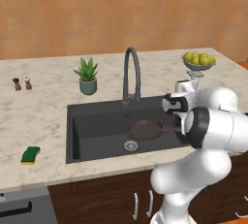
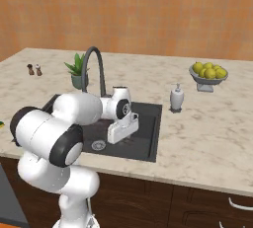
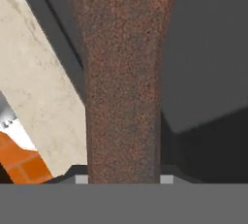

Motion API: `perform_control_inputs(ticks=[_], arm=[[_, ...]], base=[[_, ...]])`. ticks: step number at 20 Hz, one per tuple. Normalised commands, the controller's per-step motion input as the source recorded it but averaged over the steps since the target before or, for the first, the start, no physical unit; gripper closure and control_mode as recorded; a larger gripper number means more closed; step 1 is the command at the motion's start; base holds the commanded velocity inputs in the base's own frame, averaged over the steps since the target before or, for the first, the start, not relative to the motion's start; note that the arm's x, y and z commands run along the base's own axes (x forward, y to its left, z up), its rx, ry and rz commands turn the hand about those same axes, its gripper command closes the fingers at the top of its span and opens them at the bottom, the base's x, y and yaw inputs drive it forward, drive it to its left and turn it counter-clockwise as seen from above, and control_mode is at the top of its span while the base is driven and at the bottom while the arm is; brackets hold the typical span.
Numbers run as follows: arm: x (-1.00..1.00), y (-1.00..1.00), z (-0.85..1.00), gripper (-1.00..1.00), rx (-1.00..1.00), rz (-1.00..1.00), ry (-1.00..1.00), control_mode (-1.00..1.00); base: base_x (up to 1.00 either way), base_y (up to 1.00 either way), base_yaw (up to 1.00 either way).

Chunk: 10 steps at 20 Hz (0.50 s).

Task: Pick the pan and sponge and place them into the sink. Then turn on the water.

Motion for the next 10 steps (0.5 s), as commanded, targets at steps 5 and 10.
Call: perform_control_inputs(ticks=[5,10], arm=[[0.64,-0.14,-0.53,1.00,0.07,0.36,-0.01,-1.00],[0.72,-0.17,-0.50,1.00,0.15,0.23,-0.11,-1.00]], base=[[0.00,0.00,0.00],[0.00,0.00,0.00]])
